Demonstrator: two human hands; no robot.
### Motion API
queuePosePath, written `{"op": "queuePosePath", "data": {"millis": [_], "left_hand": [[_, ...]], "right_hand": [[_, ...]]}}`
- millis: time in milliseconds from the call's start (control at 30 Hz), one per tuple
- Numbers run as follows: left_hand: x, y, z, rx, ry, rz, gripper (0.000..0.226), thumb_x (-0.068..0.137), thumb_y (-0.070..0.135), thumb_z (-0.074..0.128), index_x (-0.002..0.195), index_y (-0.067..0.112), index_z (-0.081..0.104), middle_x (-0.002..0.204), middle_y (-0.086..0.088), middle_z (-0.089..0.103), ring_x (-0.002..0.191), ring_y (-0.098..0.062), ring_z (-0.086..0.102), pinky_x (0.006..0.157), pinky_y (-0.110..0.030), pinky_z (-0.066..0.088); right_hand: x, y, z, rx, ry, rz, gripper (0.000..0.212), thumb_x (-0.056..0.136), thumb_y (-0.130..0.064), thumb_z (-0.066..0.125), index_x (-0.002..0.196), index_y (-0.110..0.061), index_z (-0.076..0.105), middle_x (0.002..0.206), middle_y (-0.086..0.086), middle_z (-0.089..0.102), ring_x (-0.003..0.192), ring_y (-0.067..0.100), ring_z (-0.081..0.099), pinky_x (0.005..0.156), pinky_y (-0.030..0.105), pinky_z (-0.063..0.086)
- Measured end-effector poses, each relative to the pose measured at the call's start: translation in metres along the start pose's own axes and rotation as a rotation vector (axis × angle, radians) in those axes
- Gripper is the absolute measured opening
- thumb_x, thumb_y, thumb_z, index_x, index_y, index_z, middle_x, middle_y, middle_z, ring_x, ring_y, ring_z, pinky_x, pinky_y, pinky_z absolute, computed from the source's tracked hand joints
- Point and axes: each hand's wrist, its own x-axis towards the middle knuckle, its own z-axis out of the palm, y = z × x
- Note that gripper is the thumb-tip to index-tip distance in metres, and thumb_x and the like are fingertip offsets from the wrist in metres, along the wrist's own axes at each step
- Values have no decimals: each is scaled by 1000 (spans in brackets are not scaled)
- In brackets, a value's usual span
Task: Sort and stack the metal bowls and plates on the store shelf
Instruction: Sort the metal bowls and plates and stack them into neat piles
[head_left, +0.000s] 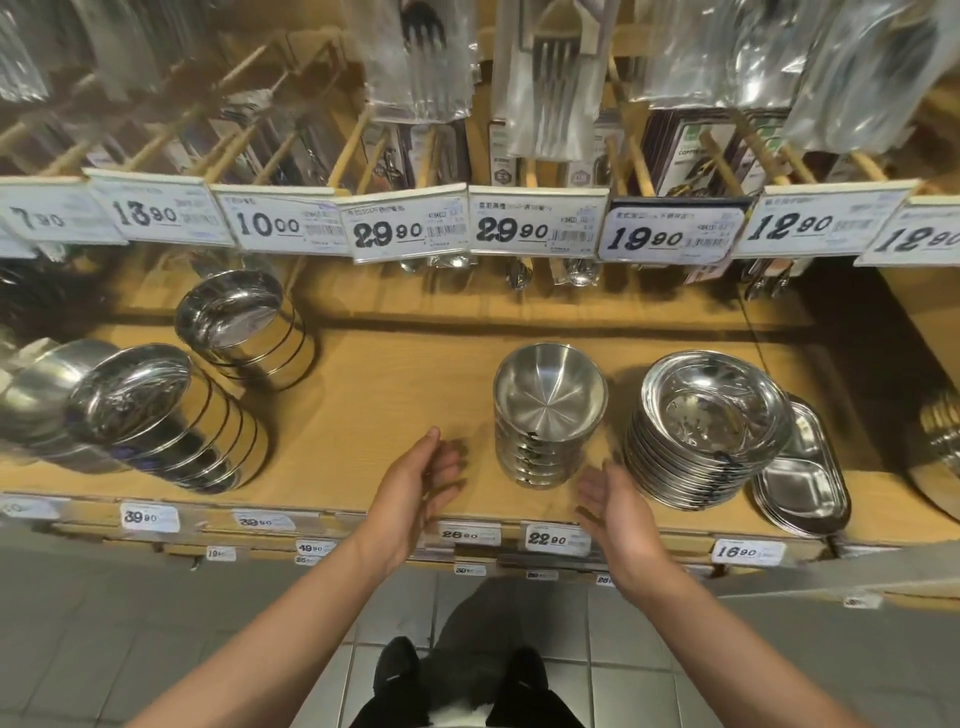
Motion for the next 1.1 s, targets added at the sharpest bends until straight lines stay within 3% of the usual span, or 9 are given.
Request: {"op": "queuePosePath", "data": {"millis": [133, 300, 467, 633, 733, 800, 900, 1000, 1100], "left_hand": [[-20, -3, -47, 2, 47, 7, 32, 104, 37, 47, 105, 15, 69, 81, 7, 77, 77, -7, 72, 69, -23, 57], [-34, 8, -145, -58, 139, 71, 25, 104, 28, 49, 104, 11, 68, 82, 3, 76, 76, -8, 71, 74, -27, 54], [-39, 17, -255, -107, 284, 122, 20, 100, 21, 52, 91, 13, 67, 77, 3, 74, 77, -10, 71, 68, -26, 54], [-27, 47, -336, -78, 341, 142, 23, 101, 22, 47, 84, 19, 61, 74, 5, 66, 61, -4, 65, 62, -22, 51], [-14, 63, -359, -93, 311, 126, 25, 104, 34, 47, 96, 20, 67, 85, 6, 73, 75, -6, 69, 67, -25, 53], [-5, 71, -364, -112, 223, 106, 29, 102, 46, 49, 112, 26, 68, 102, 9, 77, 98, -9, 70, 87, -35, 57], [4, 82, -362, -133, 115, 70, 46, 92, 64, 53, 123, 31, 64, 116, 8, 73, 114, -15, 62, 101, -42, 49], [10, 88, -354, -140, 22, 48, 67, 81, 75, 56, 128, 28, 63, 113, 4, 75, 106, -18, 68, 94, -41, 55], [14, 92, -348, -94, -68, 61, 60, 84, 77, 50, 125, 37, 68, 114, 8, 76, 113, -18, 66, 87, -36, 56]], "right_hand": [[-22, 29, 33, -97, -86, 170, 44, 106, -41, 38, 123, -7, 62, 114, 10, 68, 103, 22, 64, 97, 38, 49], [-27, 29, 122, -140, -214, 125, 47, 105, -45, 39, 118, -8, 65, 107, 6, 71, 98, 17, 66, 75, 27, 50], [-32, 21, 228, -135, -314, 19, 45, 105, -40, 46, 132, -6, 57, 101, 0, 65, 87, 13, 62, 78, 21, 50], [-33, 28, 320, -119, -286, 20, 24, 106, -32, 45, 100, -14, 60, 89, 1, 63, 75, 12, 59, 78, 27, 48], [-35, 30, 355, -53, -248, -23, 22, 104, -33, 46, 92, -20, 58, 74, -5, 55, 61, 8, 51, 68, 25, 43], [-36, 33, 367, -59, -253, -51, 24, 102, -46, 46, 92, -28, 60, 82, -9, 59, 73, 7, 54, 77, 29, 42], [-40, 37, 378, -152, -355, -60, 41, 93, -68, 42, 122, -44, 58, 114, -24, 60, 107, 1, 51, 96, 41, 36], [-40, 38, 388, -158, -404, -54, 50, 87, -75, 41, 130, -55, 54, 140, -24, 54, 132, 6, 43, 94, 44, 38], [-36, 41, 397, -92, -418, -36, 61, 82, -83, 41, 133, -52, 55, 146, -20, 51, 138, 9, 40, 108, 60, 31]]}}
